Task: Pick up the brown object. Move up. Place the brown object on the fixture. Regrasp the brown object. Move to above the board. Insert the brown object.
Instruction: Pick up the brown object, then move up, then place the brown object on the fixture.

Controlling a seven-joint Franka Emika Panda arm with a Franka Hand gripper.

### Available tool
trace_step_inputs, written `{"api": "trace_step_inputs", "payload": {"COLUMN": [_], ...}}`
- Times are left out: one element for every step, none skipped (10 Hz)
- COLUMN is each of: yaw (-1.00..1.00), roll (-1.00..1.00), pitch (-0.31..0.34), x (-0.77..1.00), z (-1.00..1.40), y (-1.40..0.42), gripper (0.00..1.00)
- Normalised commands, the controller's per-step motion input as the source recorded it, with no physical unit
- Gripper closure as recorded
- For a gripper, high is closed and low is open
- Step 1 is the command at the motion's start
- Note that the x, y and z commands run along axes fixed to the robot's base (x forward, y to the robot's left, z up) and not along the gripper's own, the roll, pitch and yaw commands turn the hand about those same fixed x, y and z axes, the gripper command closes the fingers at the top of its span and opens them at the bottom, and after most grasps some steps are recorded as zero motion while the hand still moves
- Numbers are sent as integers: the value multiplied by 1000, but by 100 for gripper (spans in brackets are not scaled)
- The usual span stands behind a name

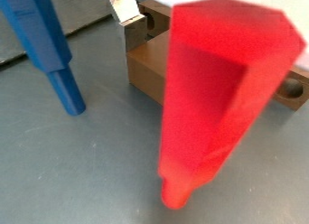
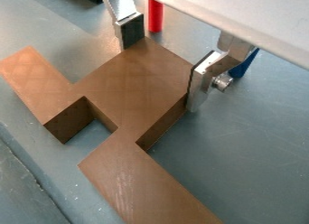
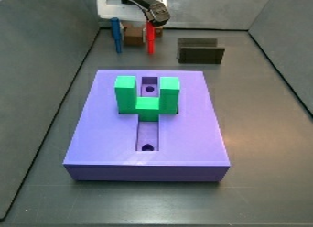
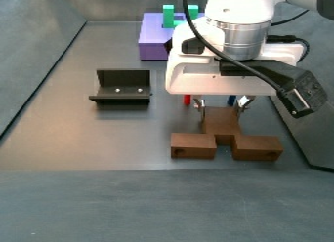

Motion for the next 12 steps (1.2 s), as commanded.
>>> {"api": "trace_step_inputs", "payload": {"yaw": [0, 0, 0, 0, 0, -13, -26, -19, 0, 0, -203, 6], "roll": [0, 0, 0, 0, 0, 7, 36, 84, 0, 0, -514, -480], "pitch": [0, 0, 0, 0, 0, -23, 0, -4, 0, 0, -374, -203], "x": [0, 0, 0, 0, 0, 40, -7, -7, 0, 0, -111, 611], "z": [0, 0, 0, 0, 833, 845, 608, 294, 0, 0, 31, 174], "y": [0, 0, 0, 0, 0, -10, -11, -4, 17, -40, 26, 0], "gripper": [100, 100, 100, 100, 100, 100, 100, 100, 100, 100, 100, 100]}}
